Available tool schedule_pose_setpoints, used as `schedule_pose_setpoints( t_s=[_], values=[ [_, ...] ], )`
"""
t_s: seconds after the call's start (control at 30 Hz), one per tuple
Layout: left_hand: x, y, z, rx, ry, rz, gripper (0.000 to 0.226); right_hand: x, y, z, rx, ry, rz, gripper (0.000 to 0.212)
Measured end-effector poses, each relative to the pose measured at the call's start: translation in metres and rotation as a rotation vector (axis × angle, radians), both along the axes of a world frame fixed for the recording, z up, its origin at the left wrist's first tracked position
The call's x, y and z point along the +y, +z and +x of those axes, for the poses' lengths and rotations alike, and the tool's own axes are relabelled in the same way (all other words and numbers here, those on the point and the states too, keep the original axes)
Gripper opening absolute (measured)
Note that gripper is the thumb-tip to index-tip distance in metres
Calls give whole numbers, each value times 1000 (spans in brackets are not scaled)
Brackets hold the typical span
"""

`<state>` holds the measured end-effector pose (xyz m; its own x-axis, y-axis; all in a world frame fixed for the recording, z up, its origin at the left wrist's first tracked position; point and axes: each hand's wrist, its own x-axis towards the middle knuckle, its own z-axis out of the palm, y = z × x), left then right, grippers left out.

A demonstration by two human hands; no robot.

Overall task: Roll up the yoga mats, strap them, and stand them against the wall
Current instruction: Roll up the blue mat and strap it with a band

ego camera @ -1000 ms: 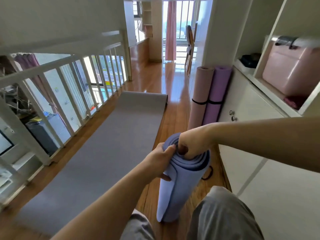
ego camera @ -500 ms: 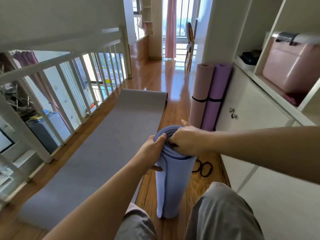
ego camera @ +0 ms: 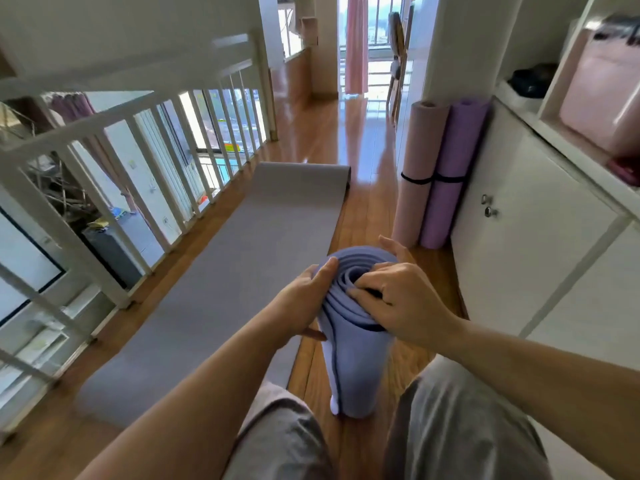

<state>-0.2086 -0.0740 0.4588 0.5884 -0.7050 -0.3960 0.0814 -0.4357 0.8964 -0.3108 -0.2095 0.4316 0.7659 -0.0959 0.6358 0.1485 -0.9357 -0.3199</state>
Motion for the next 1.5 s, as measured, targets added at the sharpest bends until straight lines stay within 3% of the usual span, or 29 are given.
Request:
schedule_pose_setpoints(
  t_s=[0.17, 0.27, 0.4, 0.47, 0.6, 0.73, 0.87, 1.13, 1.37, 1.5],
  values=[
    [-5, 1, -2, -26, -46, -5, 39, 4, -1, -13, -21, -60, 87, 33],
    [-12, 5, -4, -57, -80, -9, 28, -2, 7, -14, -1, 28, -88, 32],
    [-15, 7, -7, -41, -103, 34, 37, -11, 19, -13, 57, 169, -314, 31],
    [-15, 8, -7, -29, -84, 43, 40, -15, 20, -12, 129, 218, -352, 23],
    [-12, 9, -5, -26, -39, 57, 40, -24, 37, -12, 394, 304, -214, 20],
    [-14, 8, -4, -27, -37, 49, 39, -31, 78, -8, 265, 112, 5, 12],
    [-20, 9, -6, -26, -46, 23, 23, -32, 92, -7, 509, -26, -203, 13],
    [-36, 5, -3, -33, 27, 68, 45, -18, 80, -1, 649, -262, -337, 13],
    [-60, 7, -11, -19, 68, 68, 55, -19, 76, 5, 732, -510, -213, 10],
    [-65, 5, -14, -11, 54, 61, 56, -30, 70, 2, 612, -598, -41, 20]
  ],
)
